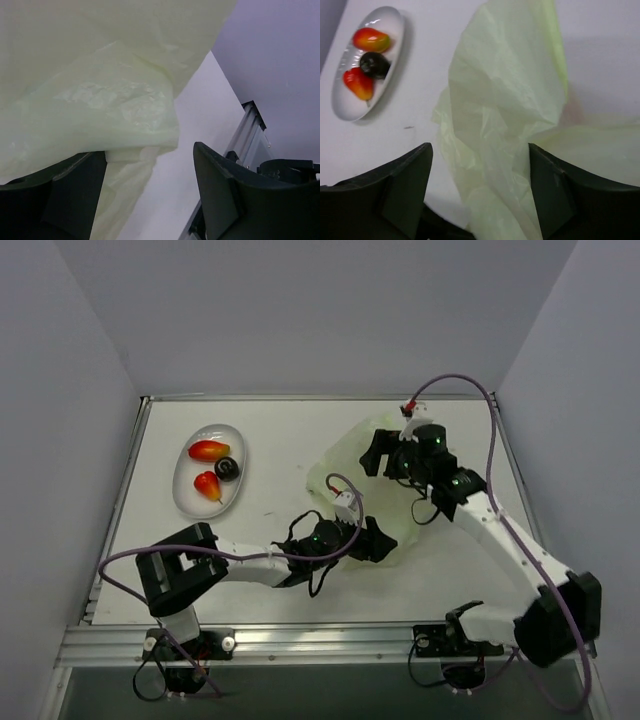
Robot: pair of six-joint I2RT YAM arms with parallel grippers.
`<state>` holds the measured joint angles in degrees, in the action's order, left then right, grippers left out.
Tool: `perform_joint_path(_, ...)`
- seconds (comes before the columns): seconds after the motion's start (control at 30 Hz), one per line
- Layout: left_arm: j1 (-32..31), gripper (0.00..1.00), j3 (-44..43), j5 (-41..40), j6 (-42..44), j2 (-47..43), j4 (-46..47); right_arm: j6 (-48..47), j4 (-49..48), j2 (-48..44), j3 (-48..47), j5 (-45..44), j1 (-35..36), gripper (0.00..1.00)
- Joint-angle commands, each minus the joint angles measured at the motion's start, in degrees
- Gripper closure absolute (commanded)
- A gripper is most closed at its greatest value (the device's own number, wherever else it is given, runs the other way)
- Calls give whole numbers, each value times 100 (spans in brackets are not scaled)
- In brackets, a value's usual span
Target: Take the fake fruits out of the plastic bag
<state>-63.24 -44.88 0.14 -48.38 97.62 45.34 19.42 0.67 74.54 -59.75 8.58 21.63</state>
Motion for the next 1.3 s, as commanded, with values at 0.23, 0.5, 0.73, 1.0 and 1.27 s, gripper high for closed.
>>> perform_joint_path(0.23, -251, 15, -328, -1201, 874, -1280, -1233, 1, 883, -1472, 807, -947, -18, 0)
perform_joint_path(0.5, 751, 16, -284, -324, 970, -1834, -1994, -421, 883, -1002, 138, -148, 69, 16)
perform_joint_path(0.73, 849, 39, 242, -576, 1007, -3405, -3680, -500, 909, -1425, 736, 330, 1342, 22)
perform_joint_path(1.0, 734, 61, 1824, -1297, 312, -5288, -4525, -878, 707, -65, 491, -366, 2574, 28)
perform_joint_path(1.27, 699, 62, 1896, -1314, 399, -4604, -3763, -1309, 689, 956, -519, -1436, 2733, 28)
